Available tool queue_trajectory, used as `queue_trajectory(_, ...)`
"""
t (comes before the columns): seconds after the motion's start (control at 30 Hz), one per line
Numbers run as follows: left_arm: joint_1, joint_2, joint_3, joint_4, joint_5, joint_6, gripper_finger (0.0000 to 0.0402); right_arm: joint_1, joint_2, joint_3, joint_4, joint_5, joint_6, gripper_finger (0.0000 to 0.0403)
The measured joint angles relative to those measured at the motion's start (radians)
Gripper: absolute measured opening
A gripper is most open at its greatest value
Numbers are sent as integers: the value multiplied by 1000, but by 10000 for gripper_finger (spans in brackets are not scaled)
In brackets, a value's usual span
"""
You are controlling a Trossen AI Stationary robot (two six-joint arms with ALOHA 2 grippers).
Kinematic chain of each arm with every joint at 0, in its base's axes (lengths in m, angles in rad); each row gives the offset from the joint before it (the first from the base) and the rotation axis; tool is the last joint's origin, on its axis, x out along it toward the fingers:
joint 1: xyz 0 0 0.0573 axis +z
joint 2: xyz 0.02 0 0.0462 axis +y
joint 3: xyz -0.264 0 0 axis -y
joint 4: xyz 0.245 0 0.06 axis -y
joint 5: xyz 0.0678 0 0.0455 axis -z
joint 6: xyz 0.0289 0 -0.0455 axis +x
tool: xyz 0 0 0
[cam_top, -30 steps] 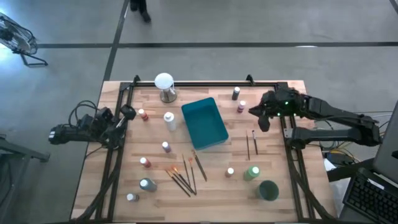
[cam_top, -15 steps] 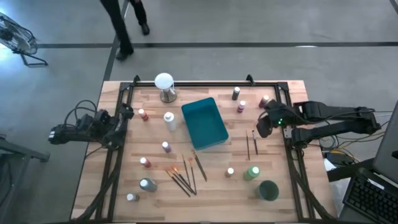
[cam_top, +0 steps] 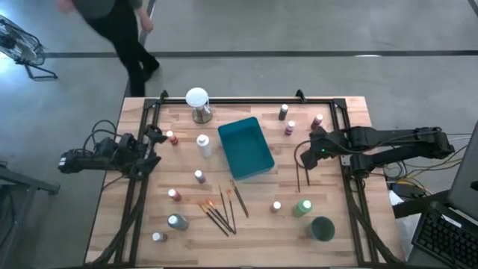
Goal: Pick & Place Paint Supplies
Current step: Put the silver paintbrush into the green cup
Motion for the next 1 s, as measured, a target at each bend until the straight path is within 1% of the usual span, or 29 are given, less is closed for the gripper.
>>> queue_trajectory(0.3, 0, 0, 0, 0, 0, -5, 355, 0, 71, 9, 8, 38, -84, 8)
queue_trajectory(0.47, 0, 0, 0, -3, 0, -5, 355, -2, 97, 15, 19, 42, -82, 8)
queue_trajectory(0.6, 0, 0, 0, -3, 0, -6, 355, -38, 104, 15, 5, 38, -25, 15)
queue_trajectory(0.73, -1, 0, 0, -3, 0, 4, 355, -80, 102, 15, -8, 22, 24, 52)
queue_trajectory(0.83, -1, 0, 0, -4, 0, 8, 355, -105, 102, 15, -6, -16, 15, 91)
queue_trajectory(1.0, -1, 0, 0, -26, 0, 42, 355, -117, 103, 15, -1, -29, 15, 142)
